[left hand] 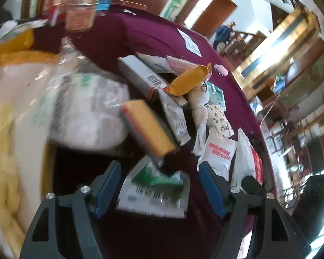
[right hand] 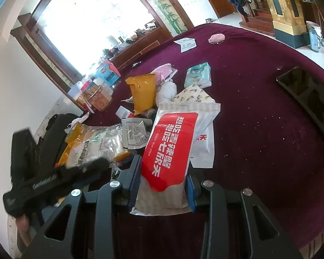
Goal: Organize soft objects
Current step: 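Grasp the green-printed white sachet with the left tool while the right tool holds the bag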
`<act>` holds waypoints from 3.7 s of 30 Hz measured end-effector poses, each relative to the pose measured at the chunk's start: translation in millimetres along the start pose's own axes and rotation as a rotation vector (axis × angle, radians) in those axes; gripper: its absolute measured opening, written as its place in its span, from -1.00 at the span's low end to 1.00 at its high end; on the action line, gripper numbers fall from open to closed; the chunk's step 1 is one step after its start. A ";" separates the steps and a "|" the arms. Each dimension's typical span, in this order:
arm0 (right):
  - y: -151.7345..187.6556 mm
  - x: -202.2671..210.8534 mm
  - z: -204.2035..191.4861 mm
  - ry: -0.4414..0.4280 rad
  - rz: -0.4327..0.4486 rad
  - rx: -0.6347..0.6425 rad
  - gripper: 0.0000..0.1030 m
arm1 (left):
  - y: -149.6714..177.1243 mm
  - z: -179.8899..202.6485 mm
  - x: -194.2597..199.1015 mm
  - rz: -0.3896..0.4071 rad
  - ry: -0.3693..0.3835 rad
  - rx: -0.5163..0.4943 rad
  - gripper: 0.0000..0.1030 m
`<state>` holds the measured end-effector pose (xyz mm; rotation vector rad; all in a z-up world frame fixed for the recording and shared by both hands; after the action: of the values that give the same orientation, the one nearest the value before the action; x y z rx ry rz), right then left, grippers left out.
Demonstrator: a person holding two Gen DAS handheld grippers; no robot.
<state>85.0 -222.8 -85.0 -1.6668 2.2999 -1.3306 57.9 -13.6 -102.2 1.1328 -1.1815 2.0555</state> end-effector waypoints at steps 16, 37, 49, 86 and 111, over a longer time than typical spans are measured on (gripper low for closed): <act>2.0 -7.2 6.9 -0.014 -0.029 -0.022 -0.32 | 27.4 8.9 -3.8 -0.087 -0.026 -0.189 0.57; 3.4 -10.4 -1.5 -0.007 -0.040 0.011 -0.31 | 50.6 -9.1 8.3 -0.072 -0.014 -0.183 0.47; 5.5 -14.4 -4.2 -0.012 -0.057 0.012 -0.31 | 53.3 0.1 12.2 -0.098 -0.002 -0.251 0.56; 0.7 -12.0 1.0 -0.020 -0.046 0.000 -0.31 | 45.8 53.1 17.4 -0.002 -0.169 -0.735 0.23; 0.4 -12.5 4.1 -0.027 -0.044 -0.008 -0.31 | 42.6 27.0 -6.9 -0.201 -0.159 -0.703 -0.51</act>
<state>92.0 -215.5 -93.5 -1.7364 2.2699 -1.2999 40.7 -58.2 -119.7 1.0082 -1.6127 1.2469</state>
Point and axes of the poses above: each gripper's, at about its wrist camera, not at the fingertips, and x roughly against the way its jaws point, z to its right, y to its underside, the point moved 3 cm from there along -x, roughly the way its jaws point, and after that the axes turned 11 degrees about -y, right-handed, at the moved point
